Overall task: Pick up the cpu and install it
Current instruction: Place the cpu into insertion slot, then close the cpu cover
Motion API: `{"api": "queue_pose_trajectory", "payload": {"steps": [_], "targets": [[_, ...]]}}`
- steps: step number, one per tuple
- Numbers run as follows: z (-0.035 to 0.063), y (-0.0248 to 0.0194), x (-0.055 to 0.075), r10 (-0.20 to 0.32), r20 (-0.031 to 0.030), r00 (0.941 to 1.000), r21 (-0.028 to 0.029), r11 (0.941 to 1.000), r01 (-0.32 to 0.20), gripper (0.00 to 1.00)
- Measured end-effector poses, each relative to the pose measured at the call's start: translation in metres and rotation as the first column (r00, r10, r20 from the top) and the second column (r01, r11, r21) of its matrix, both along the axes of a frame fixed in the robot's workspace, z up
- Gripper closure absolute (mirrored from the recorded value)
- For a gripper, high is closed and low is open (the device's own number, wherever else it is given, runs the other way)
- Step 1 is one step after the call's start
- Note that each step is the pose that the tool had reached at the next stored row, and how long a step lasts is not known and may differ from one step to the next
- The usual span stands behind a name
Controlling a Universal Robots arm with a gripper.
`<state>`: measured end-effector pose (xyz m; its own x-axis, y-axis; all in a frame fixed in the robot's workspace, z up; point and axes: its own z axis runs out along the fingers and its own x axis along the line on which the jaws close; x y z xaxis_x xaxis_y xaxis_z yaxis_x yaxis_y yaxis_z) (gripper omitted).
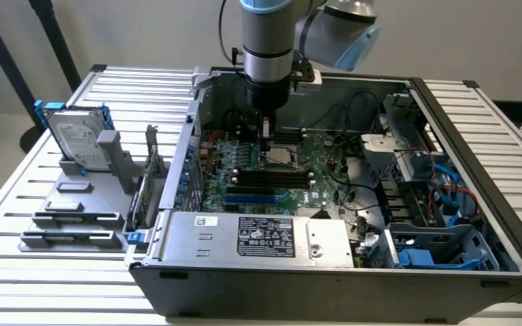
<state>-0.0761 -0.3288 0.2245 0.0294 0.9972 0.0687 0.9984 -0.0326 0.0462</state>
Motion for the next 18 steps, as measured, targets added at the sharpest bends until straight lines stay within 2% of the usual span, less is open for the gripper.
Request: {"api": "queue_pose_trajectory", "payload": {"steps": [3,4,18], "targets": [[0.0029,-0.0008,-0.0074,0.0,-0.0023,1.0,0.0034,1.0,0.0,0.87],[0.0035,-0.0012,-0.0079,0.0,-0.0024,1.0,0.0043,1.0,0.0,0.89],[0.0035,-0.0013,-0.0079,0.0,-0.0024,1.0,0.0045,1.0,0.0,0.89]]}}
